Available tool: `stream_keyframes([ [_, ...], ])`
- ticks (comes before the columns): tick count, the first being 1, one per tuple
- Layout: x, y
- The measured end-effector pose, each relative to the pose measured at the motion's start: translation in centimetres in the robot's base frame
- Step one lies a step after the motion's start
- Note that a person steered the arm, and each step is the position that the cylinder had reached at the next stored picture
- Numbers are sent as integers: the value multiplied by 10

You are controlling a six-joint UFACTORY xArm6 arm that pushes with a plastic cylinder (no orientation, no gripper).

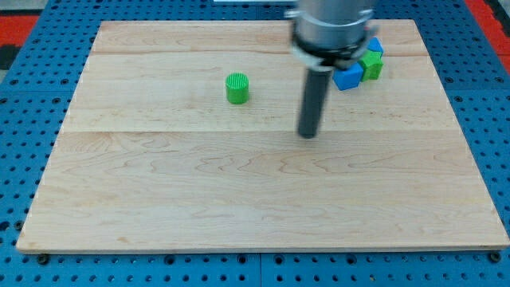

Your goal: Move the green circle into the group of block

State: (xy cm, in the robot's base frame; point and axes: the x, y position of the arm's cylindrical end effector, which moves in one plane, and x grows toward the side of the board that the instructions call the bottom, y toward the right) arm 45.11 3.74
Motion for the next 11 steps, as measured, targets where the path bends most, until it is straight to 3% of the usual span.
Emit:
stream_keyframes([
  [1, -18, -77],
  [4, -69, -57],
  [5, -47, -86],
  [6, -88, -96],
  [8, -167, -3],
  [9, -173, 47],
  [11, -126, -42],
])
